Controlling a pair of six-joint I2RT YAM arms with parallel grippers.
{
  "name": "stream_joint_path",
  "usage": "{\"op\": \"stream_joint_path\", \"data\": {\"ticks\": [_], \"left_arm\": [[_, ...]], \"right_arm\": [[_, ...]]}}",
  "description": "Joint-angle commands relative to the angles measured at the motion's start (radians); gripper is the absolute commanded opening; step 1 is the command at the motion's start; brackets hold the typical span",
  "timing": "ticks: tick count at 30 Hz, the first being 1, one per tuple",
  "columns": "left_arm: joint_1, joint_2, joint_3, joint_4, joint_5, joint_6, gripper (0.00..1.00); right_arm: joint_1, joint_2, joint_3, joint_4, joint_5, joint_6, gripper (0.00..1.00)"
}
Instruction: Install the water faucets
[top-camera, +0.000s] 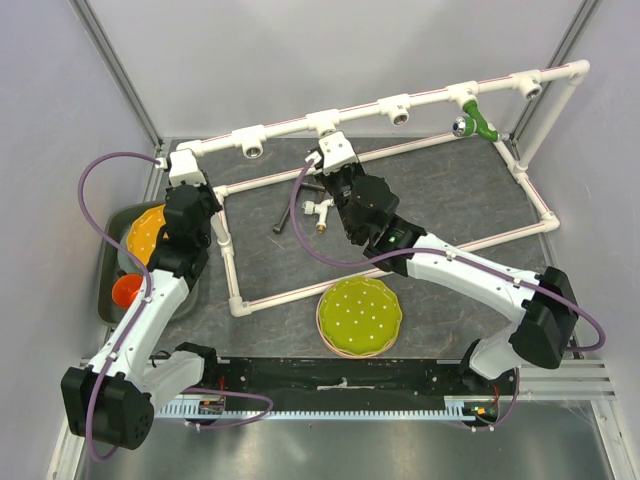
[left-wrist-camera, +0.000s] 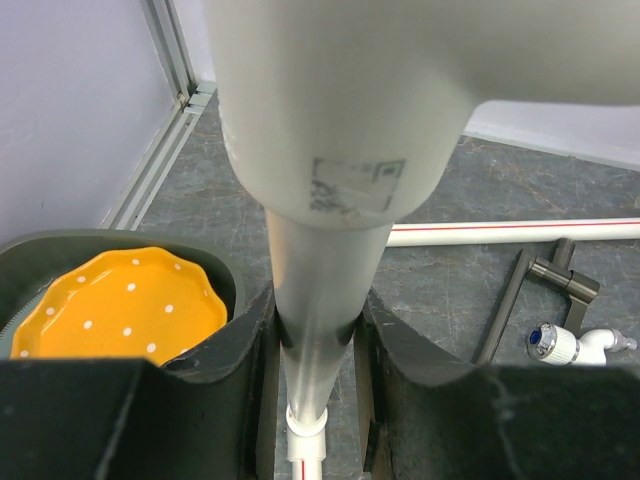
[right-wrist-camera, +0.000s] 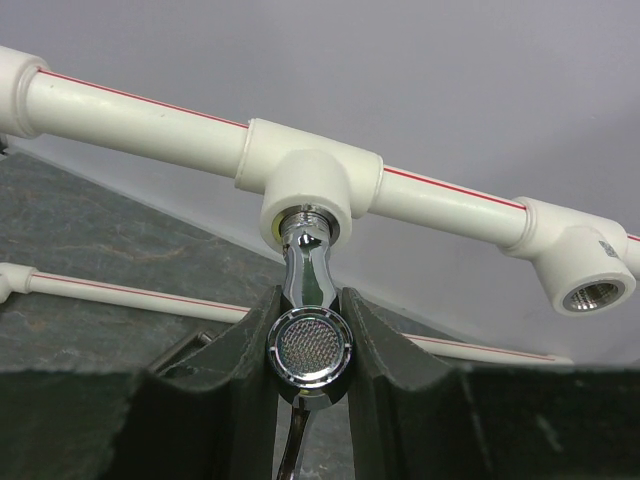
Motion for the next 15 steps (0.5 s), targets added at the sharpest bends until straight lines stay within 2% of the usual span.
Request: {"op": "stream_joint_path", "data": {"ticks": [1,7,15], "left_arm": [[-0.004,-0.022,0.030,-0.002,0.019,-0.101,0.02],[-0.004,-0.022,0.028,-0.002,0.021,-0.102,0.02],[-0.004,-0.026,0.028,-0.002,0.022,-0.106,0.02]], "right_arm": [[-0.014,0.019,0.084,0.049,0.048,-0.062,0.00],[-0.011,0.037,0.109,0.021,0.036,0.022,0.00],[0.023,0.099,0.144,0.089,0.137,-0.130,0.00]]}}
